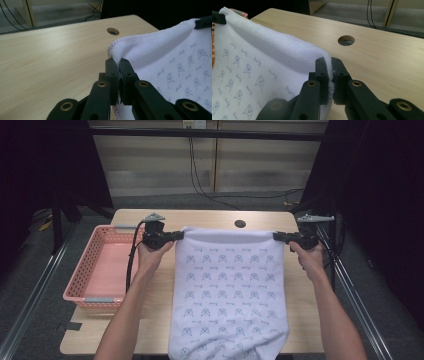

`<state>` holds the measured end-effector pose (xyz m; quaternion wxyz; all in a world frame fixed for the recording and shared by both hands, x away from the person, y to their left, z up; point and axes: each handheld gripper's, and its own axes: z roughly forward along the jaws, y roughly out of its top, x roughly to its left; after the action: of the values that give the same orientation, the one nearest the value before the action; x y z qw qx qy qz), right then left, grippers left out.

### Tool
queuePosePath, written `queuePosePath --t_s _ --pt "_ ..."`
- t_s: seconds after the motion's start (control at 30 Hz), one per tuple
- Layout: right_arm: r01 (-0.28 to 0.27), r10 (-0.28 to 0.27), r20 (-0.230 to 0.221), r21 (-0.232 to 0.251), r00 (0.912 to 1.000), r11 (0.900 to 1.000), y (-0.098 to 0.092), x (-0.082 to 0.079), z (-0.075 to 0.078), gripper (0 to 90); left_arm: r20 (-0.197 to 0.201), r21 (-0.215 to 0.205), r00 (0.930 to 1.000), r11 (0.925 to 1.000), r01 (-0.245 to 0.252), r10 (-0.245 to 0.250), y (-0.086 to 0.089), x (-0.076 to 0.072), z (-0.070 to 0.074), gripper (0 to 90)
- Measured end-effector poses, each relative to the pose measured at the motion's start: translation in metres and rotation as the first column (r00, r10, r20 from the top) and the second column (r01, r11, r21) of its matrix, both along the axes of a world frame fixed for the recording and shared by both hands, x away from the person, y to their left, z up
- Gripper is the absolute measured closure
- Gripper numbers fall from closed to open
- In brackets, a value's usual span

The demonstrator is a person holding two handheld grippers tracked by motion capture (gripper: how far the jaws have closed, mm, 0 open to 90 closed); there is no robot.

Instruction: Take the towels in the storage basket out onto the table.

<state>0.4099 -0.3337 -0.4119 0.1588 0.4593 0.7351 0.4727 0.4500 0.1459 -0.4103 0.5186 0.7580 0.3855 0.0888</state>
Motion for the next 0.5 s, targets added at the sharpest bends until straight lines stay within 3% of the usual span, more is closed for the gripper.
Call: queuePosePath --t_s 0.13,0.27,0.33,0.5 --pt "0.020 -0.021 0.007 0.031 0.9998 0.999 -0.002 0.013 0.012 85.6 0.029 -0.015 0.9996 0.9999 0.002 -0.002 -0.001 0.009 0.015 87.3" --pt "0.039 -0.040 0.034 0.031 0.9986 0.999 -0.003 0.023 0.027 85.6 0.052 -0.031 0.9986 0.9995 -0.008 0.009 0.001 0.017 0.028 87.3" --pt "0.040 -0.041 0.051 0.032 0.9978 0.999 -0.001 0.027 0.036 85.5 0.069 -0.012 0.9974 0.9998 -0.018 0.019 0.002 0.020 0.036 87.3" --pt "0.024 -0.027 0.074 0.039 0.9969 0.999 0.006 0.031 0.048 85.6 0.064 -0.013 0.9977 0.9997 -0.021 0.022 0.009 0.023 0.041 87.3"
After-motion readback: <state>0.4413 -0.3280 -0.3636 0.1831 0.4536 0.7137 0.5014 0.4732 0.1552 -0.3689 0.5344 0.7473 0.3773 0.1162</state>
